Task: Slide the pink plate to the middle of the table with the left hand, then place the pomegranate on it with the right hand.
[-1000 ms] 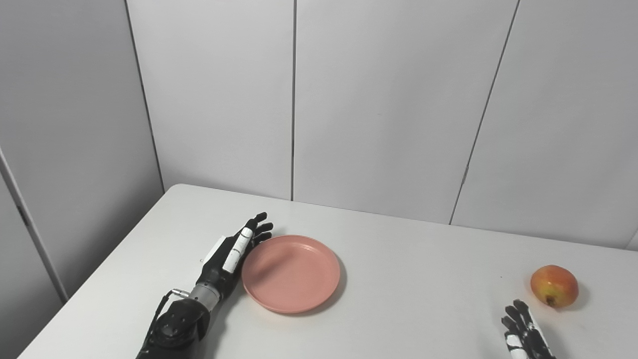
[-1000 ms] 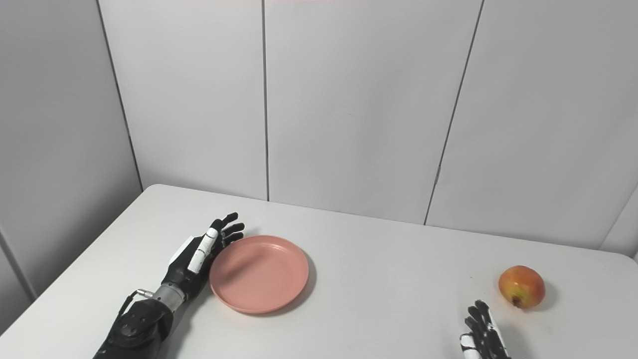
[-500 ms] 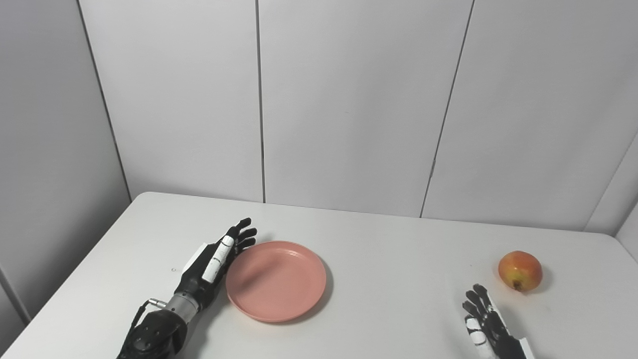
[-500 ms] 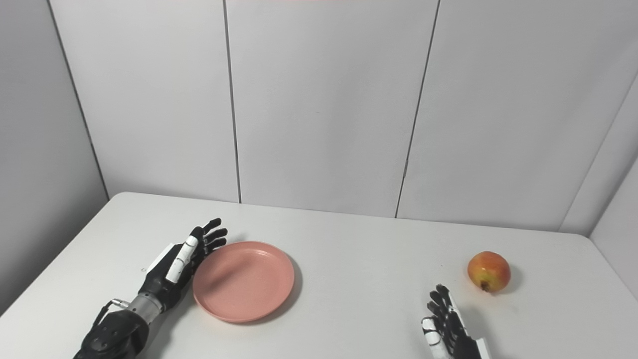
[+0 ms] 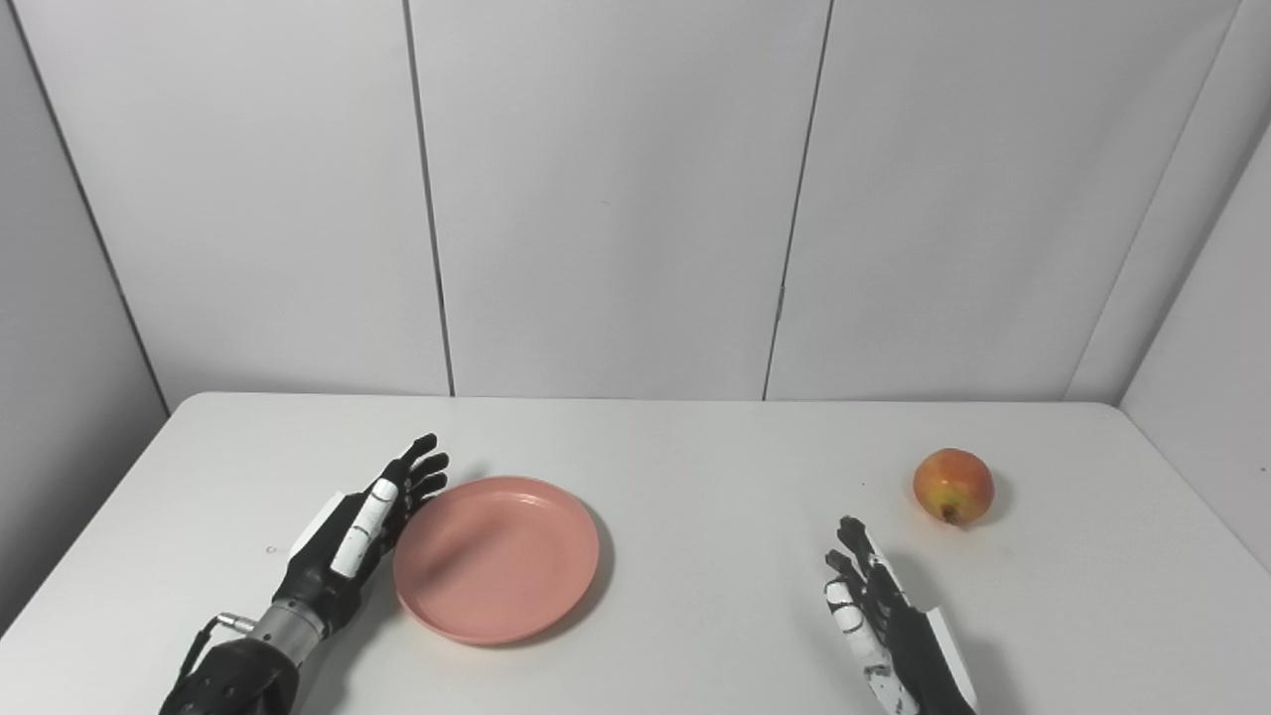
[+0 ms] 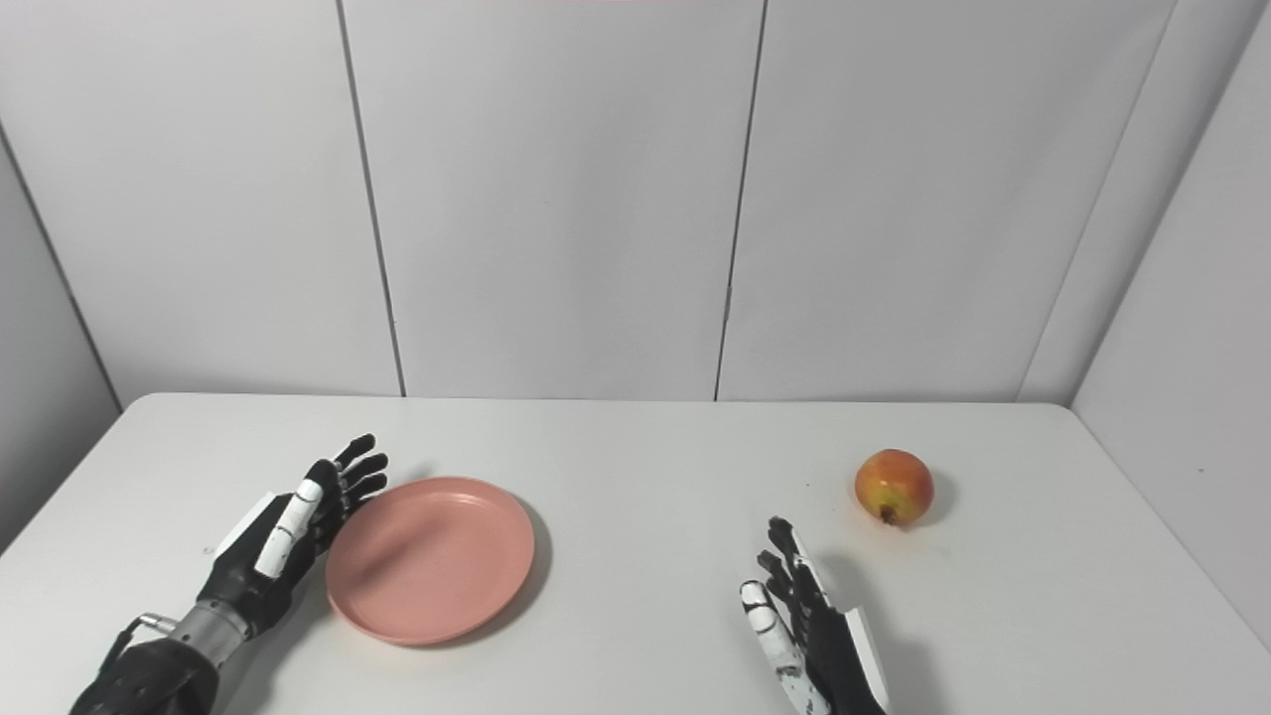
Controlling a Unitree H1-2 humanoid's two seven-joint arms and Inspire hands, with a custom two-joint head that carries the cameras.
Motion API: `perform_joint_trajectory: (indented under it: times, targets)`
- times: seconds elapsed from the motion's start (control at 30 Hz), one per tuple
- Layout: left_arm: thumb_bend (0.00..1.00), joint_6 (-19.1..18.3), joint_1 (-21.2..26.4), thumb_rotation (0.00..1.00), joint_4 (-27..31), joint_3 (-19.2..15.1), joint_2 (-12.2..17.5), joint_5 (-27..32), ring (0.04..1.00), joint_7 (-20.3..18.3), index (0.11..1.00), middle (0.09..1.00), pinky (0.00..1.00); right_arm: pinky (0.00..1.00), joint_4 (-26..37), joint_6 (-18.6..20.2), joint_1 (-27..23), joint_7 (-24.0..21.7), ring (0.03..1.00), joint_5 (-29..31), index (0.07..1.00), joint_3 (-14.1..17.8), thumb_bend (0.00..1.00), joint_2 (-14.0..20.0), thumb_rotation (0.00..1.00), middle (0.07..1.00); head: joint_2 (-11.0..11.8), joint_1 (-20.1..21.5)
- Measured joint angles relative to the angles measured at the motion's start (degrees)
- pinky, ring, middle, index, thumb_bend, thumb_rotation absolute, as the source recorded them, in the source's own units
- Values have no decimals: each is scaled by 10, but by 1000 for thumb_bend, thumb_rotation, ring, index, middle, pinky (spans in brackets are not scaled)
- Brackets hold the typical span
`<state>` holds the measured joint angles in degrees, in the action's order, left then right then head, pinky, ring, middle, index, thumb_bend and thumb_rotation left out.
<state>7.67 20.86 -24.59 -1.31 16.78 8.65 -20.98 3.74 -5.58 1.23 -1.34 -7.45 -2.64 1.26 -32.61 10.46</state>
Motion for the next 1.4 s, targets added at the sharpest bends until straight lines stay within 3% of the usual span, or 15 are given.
perform_joint_trajectory:
  times: [0.13, 0.43, 0.83, 1.4]
  targets:
    - [681, 0, -2, 1000, 0, 2, 0, 0, 969, -10, 974, 968, 984, 914, 1, 0, 0, 5, 912, -12, 939, -2, 609, -2, 894, 967, -10, 19]
    - [668, -3, -9, 1000, 23, 5, -3, 1, 967, -24, 988, 977, 966, 915, 1, 1, -1, 12, 911, -23, 934, -6, 609, -8, 891, 954, -19, 22]
    - [680, -45, -25, 1000, 73, 13, -21, 2, 989, -23, 1000, 996, 995, 914, 3, 3, 0, 13, 911, -27, 942, -8, 607, -11, 892, 963, -21, 21]
    - [682, -59, -44, 1000, 111, 29, -40, 5, 999, -25, 1000, 1000, 999, 926, 3, 3, 0, 13, 912, -17, 939, -7, 616, -11, 886, 959, -17, 6]
